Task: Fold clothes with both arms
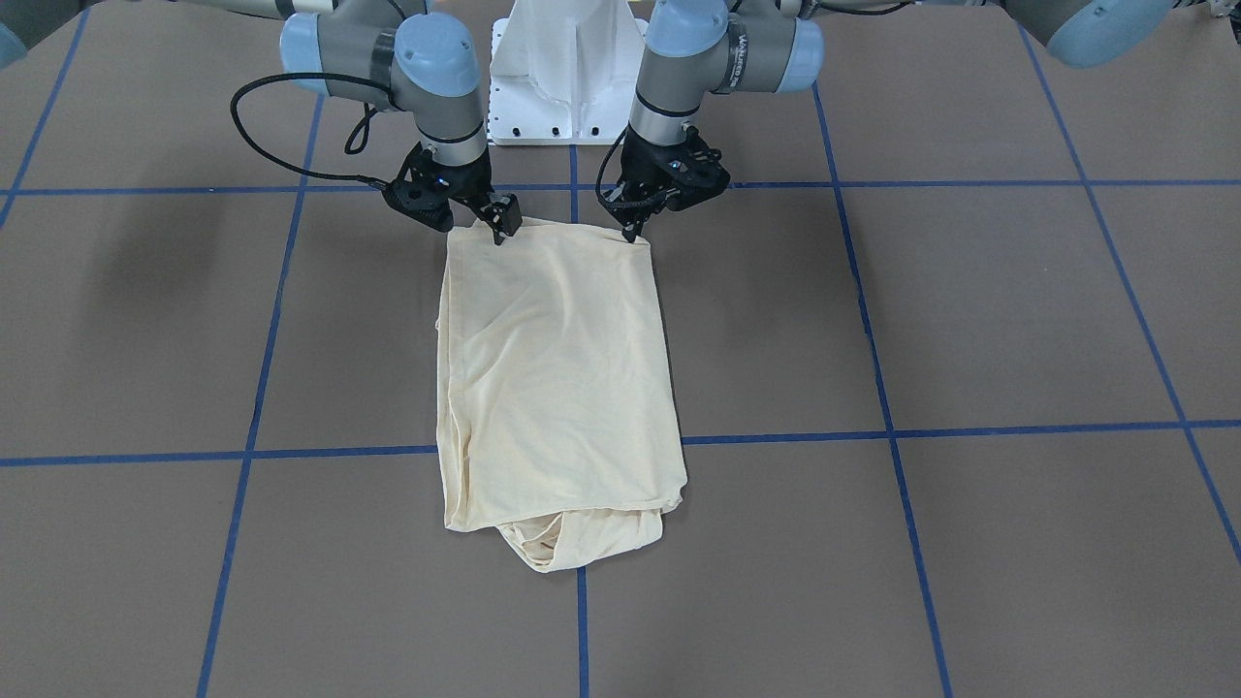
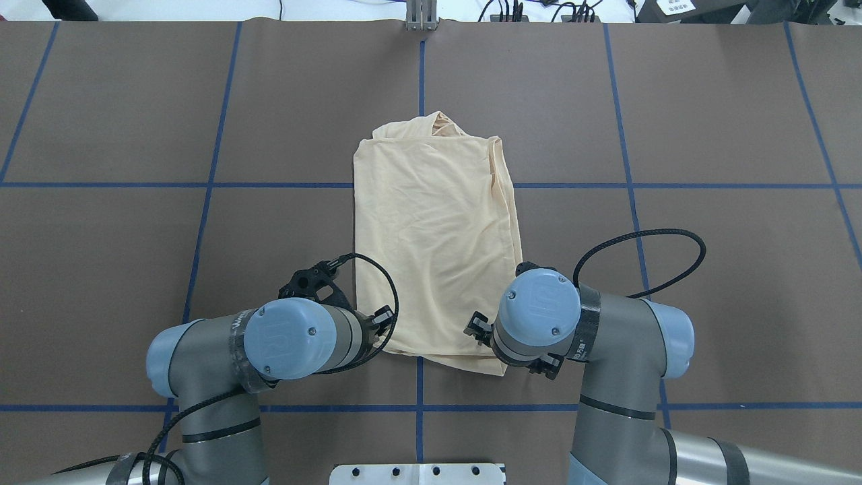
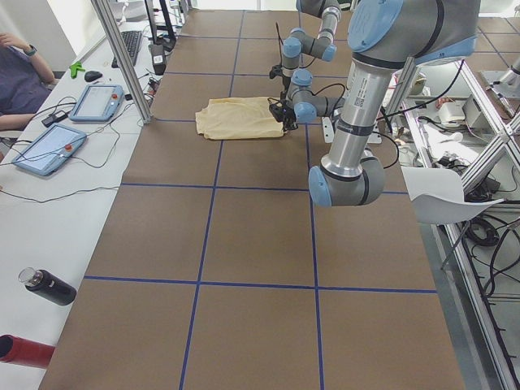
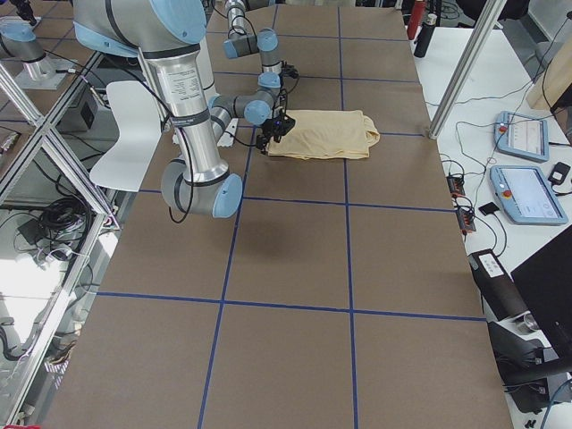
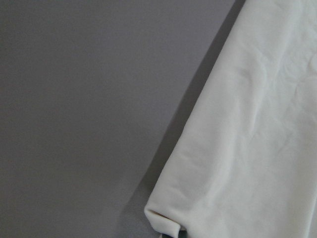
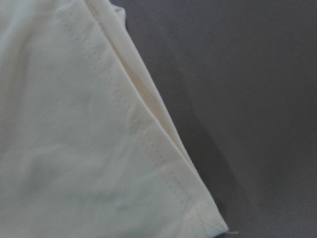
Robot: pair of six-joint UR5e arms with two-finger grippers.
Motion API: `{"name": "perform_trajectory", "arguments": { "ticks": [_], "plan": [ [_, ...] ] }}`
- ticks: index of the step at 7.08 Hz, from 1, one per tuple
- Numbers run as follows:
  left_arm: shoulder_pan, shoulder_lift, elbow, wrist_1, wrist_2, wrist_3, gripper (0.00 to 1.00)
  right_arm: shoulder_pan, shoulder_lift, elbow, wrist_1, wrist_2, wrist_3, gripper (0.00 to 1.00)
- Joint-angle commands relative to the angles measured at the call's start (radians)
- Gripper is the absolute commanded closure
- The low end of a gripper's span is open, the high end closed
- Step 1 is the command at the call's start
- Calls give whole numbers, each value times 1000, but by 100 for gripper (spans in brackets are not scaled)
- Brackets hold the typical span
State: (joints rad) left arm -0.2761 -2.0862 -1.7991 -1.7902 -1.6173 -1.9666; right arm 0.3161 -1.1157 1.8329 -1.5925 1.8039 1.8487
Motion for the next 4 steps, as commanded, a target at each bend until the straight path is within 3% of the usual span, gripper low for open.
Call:
{"name": "perform_trajectory", "arguments": {
  "ticks": [1,4],
  "plan": [
    [0,0,0,0,1,0,100,0,8,-4,0,0,-3,0],
    [0,0,0,0,1,-2,100,0,36,-46,0,0,0,0]
  ]
}}
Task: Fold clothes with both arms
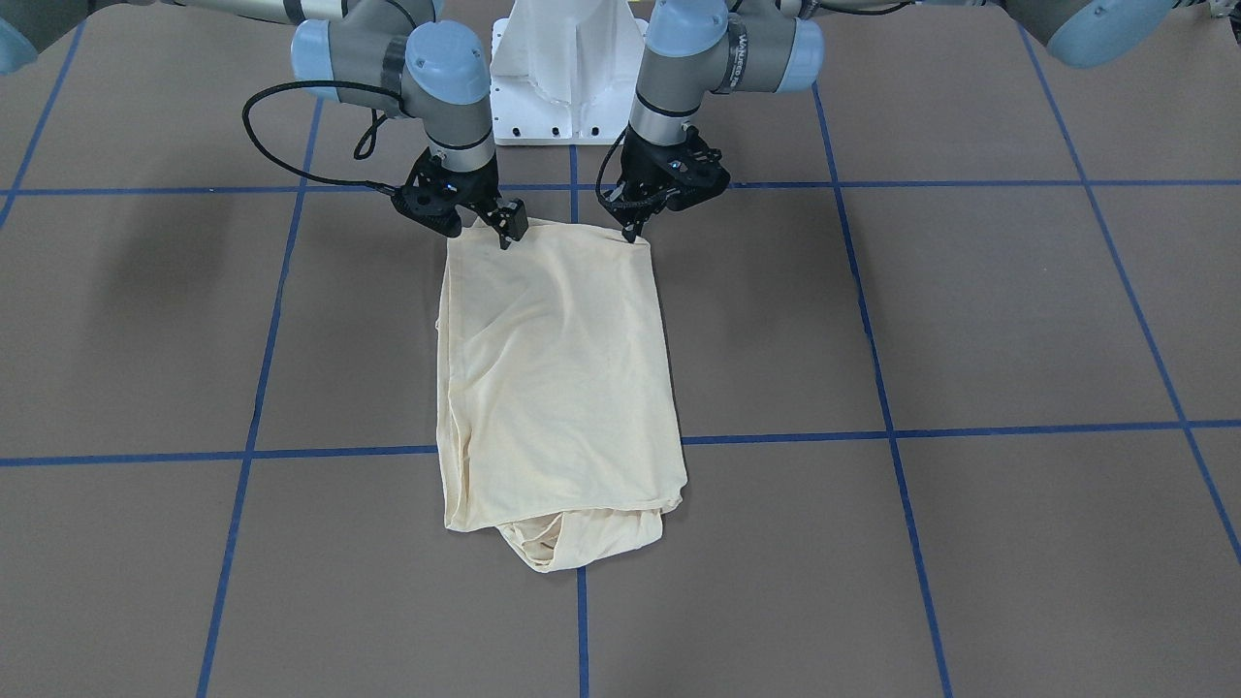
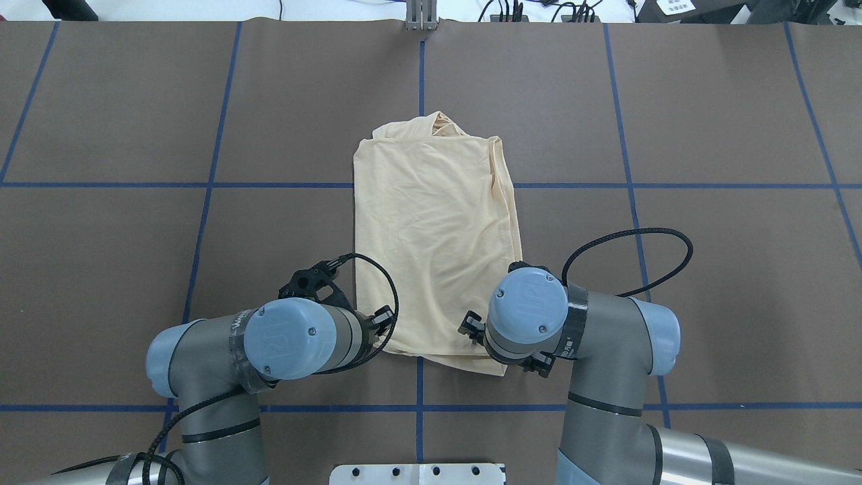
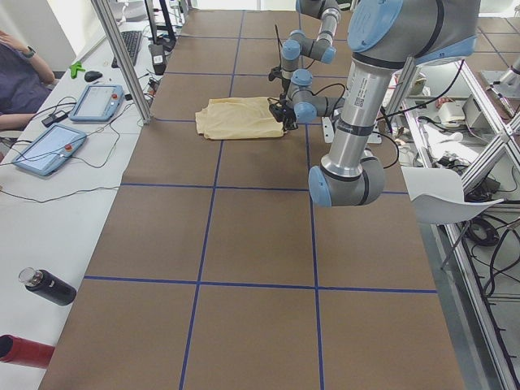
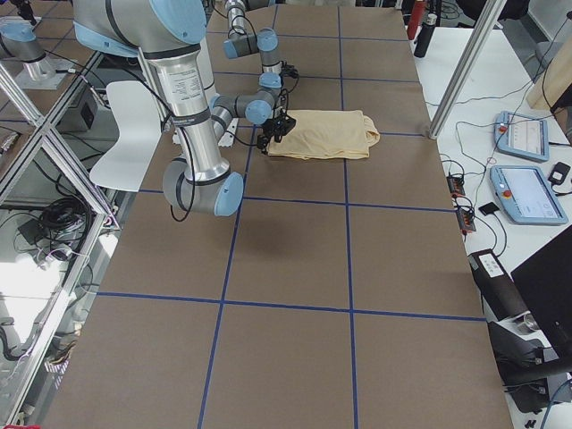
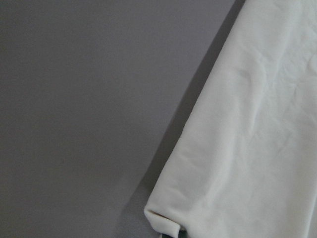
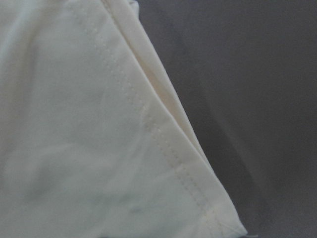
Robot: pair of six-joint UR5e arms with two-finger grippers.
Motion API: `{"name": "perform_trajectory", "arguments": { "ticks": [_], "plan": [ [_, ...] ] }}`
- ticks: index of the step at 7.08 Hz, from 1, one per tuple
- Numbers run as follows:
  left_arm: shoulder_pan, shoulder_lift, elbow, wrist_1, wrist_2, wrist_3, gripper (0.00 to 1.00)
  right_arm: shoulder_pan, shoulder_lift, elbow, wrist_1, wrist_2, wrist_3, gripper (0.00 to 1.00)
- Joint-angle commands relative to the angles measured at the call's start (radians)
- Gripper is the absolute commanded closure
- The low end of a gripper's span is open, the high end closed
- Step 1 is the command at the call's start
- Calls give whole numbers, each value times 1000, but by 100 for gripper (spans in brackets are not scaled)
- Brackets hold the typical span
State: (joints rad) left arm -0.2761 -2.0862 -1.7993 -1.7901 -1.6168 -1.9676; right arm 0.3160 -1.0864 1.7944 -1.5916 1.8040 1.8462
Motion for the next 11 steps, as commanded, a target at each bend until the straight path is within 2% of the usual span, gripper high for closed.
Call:
{"name": "perform_trajectory", "arguments": {
  "ticks": [1,2,3,4,8,10,11],
  "plan": [
    [0,0,0,0,0,-1,100,0,6,-7,1,0,2,8],
    [0,0,0,0,0,-1,100,2,6,-4,1,0,2,40],
    [0,0,0,0,0,-1,100,2,3,-1,-1,0,-7,78],
    [0,0,1,0,0,-1,100,2,5,3,-1,0,-8,100],
    [0,0,2,0,0,-1,100,8,5,14,-2,2,-5,100],
    [0,9,-8,0,-2,4,100,14,-3,71,-13,9,-5,100],
    [3,11,-44,26,-6,6,100,15,-7,88,-14,12,-5,100]
  ]
}}
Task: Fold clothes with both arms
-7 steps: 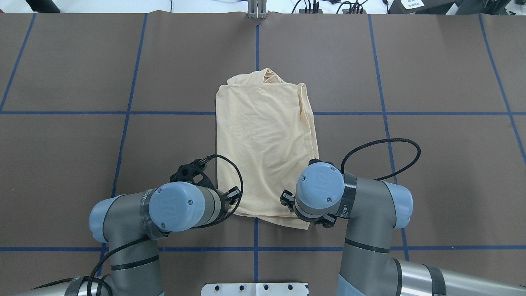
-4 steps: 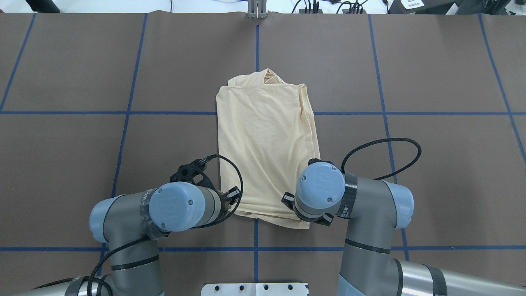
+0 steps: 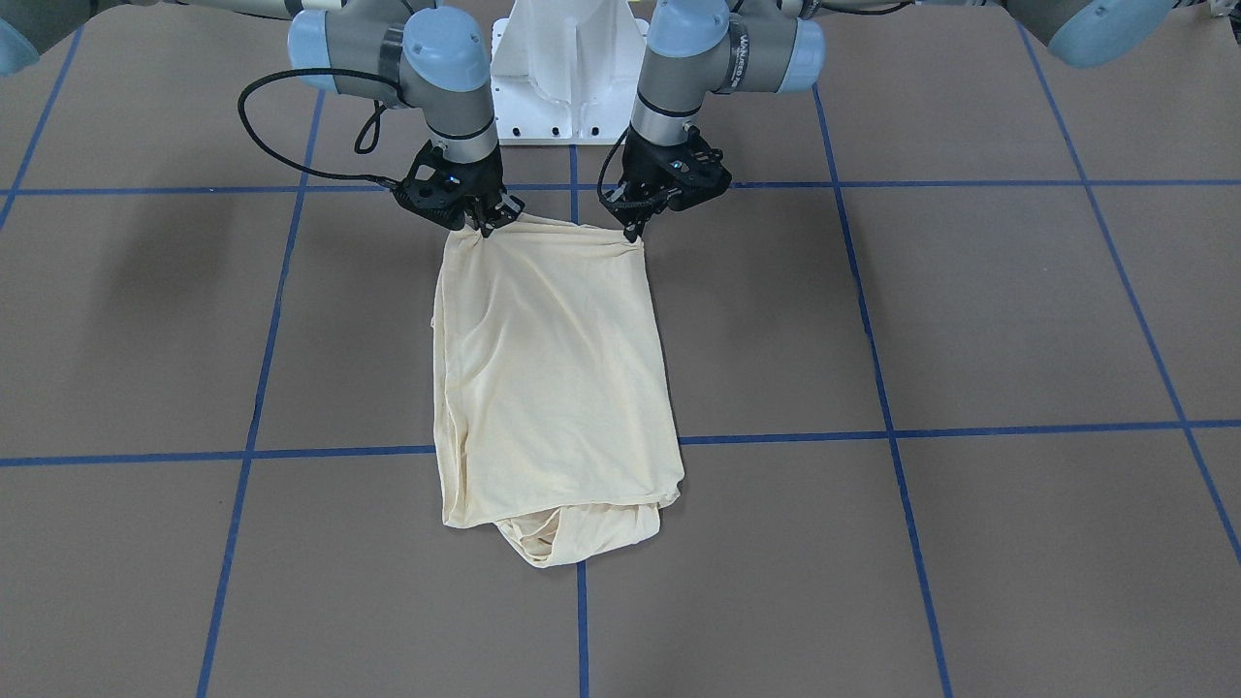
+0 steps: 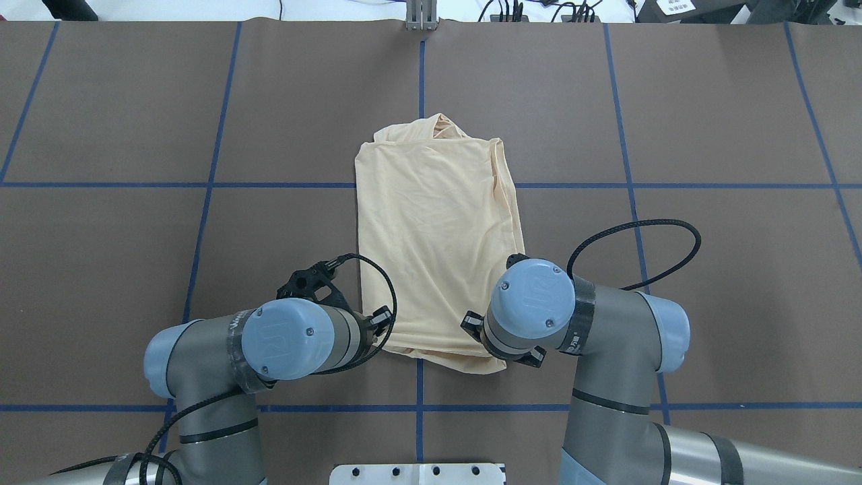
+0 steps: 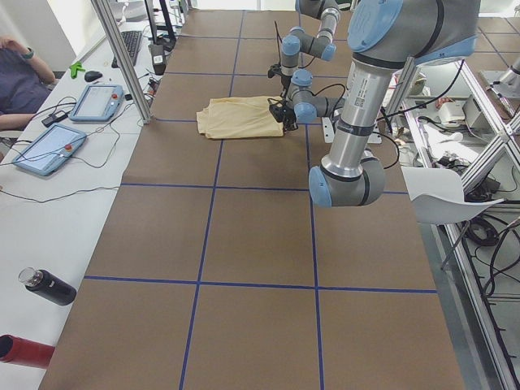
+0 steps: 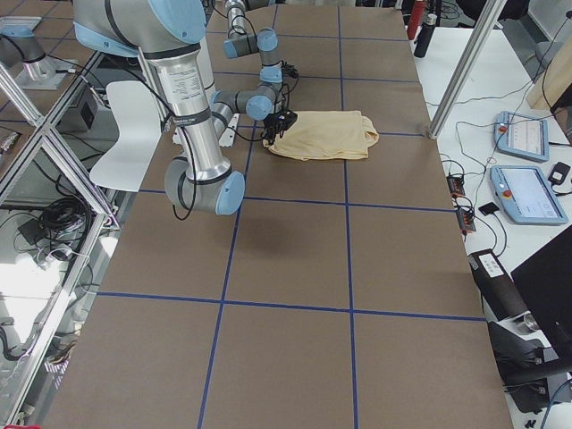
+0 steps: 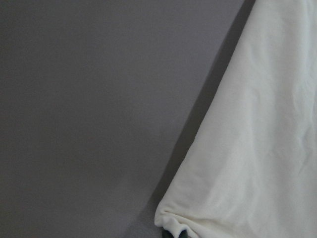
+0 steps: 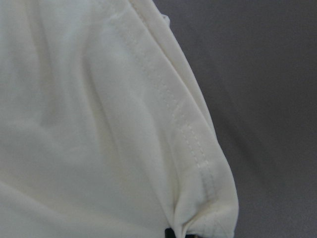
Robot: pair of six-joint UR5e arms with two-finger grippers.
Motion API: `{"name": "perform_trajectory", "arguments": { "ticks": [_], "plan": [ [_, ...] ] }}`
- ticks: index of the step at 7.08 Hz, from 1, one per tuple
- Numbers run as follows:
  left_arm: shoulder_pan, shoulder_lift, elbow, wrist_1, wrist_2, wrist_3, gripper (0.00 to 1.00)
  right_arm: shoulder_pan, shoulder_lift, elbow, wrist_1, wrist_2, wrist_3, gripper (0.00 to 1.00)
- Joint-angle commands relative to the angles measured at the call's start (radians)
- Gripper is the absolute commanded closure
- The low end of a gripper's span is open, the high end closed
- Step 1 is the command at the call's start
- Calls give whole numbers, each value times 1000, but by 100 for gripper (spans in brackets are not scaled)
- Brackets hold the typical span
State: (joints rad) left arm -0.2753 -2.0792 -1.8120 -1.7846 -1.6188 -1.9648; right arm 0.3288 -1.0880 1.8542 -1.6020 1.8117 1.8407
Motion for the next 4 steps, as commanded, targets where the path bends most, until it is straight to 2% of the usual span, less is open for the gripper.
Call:
{"name": "perform_trajectory", "arguments": {
  "ticks": [1,4],
  "plan": [
    [13,2,-74,63,-7,3,100,3,-7,42,-4,6,0,100],
    [122,8,-162,119,-9,3,100,-57,-82,164,-4,50,0,100]
  ]
}}
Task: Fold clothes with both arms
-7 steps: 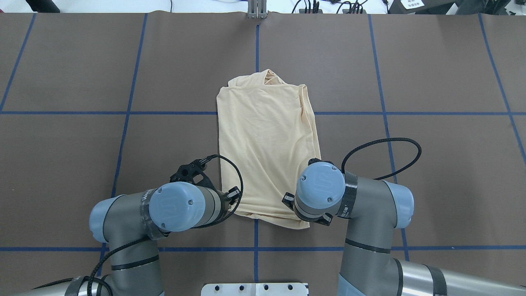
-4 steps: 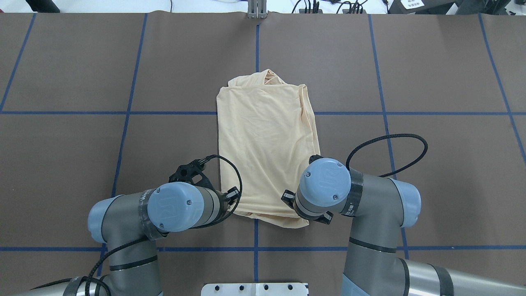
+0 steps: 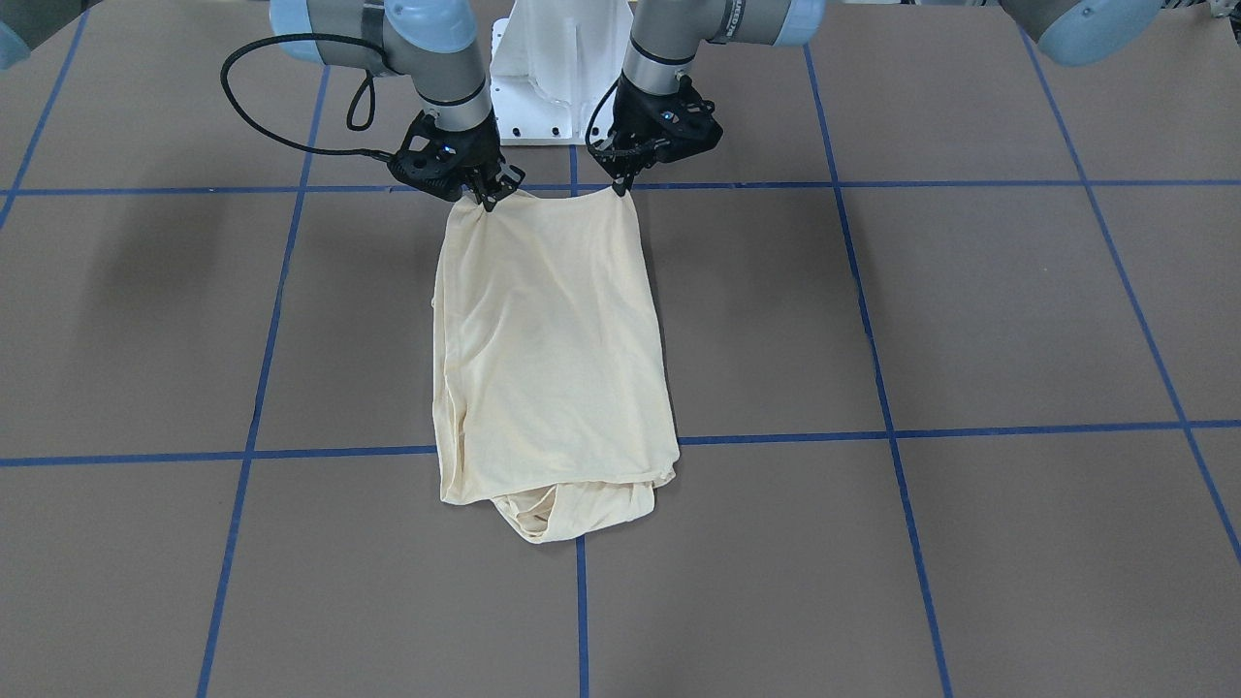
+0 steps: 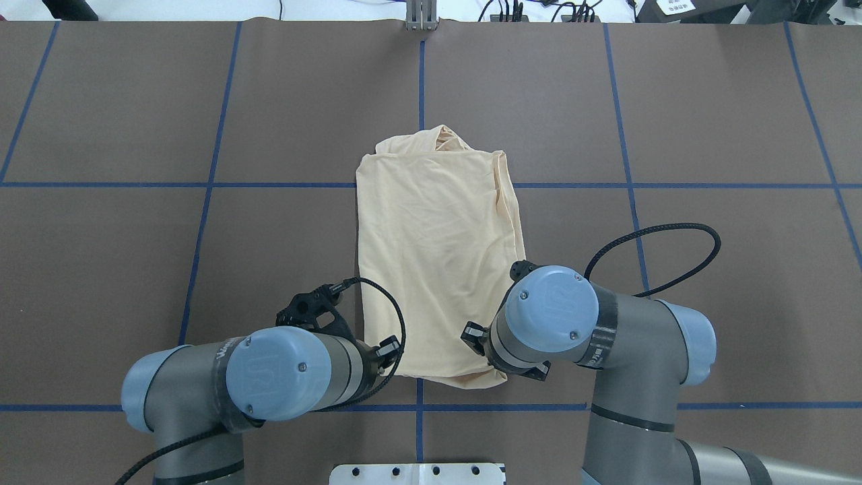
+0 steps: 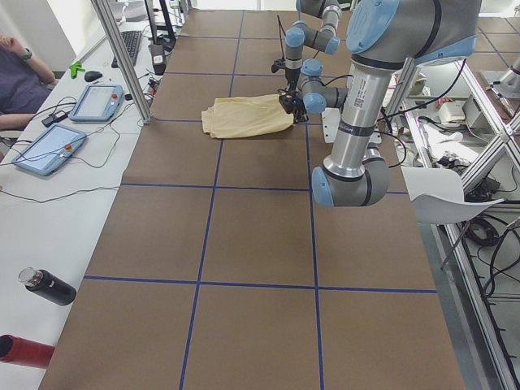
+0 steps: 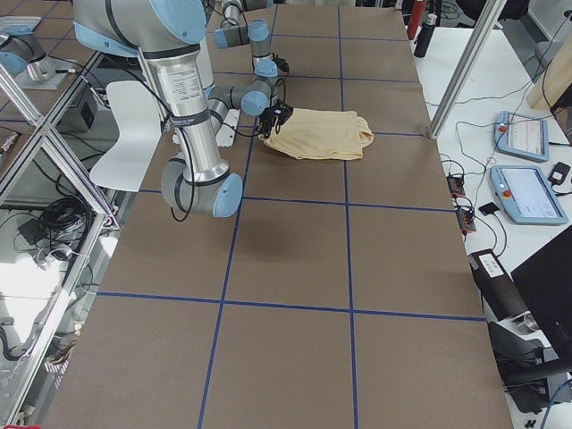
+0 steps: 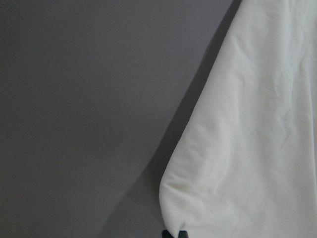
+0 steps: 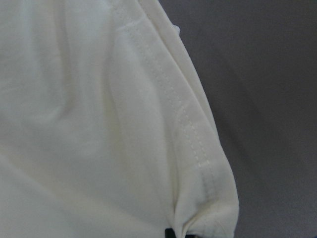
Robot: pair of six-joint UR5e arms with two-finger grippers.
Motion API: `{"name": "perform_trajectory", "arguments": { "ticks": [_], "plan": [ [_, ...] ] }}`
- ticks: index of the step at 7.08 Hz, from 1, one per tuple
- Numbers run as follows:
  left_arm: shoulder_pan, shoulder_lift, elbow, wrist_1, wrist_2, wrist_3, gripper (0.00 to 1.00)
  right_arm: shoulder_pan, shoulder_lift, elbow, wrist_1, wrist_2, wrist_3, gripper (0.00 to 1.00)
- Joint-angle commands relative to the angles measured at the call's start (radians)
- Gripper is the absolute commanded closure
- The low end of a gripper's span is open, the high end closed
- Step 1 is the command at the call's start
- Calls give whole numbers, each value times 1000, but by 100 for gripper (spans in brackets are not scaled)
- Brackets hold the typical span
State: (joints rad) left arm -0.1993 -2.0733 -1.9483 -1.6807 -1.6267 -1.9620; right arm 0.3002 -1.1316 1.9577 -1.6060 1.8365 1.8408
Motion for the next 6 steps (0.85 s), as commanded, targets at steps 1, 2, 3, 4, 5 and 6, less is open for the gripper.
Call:
{"name": "perform_trajectory", "arguments": {
  "ticks": [1,2,3,4,5,6],
  "plan": [
    [64,2,-40,28,-1,0,100,-36,-52,87,1,64,0,100],
    [63,4,-72,64,-1,0,100,-41,-48,87,1,76,0,100],
    [45,5,-110,90,-1,2,100,-14,-39,76,3,63,-3,100],
    [13,2,-116,111,-1,5,100,61,-37,73,11,76,-6,100],
    [-49,-8,-118,111,-8,75,100,118,-24,69,15,69,-32,100],
    [-110,-10,-113,111,-13,119,100,195,14,47,14,72,-60,100]
  ]
}}
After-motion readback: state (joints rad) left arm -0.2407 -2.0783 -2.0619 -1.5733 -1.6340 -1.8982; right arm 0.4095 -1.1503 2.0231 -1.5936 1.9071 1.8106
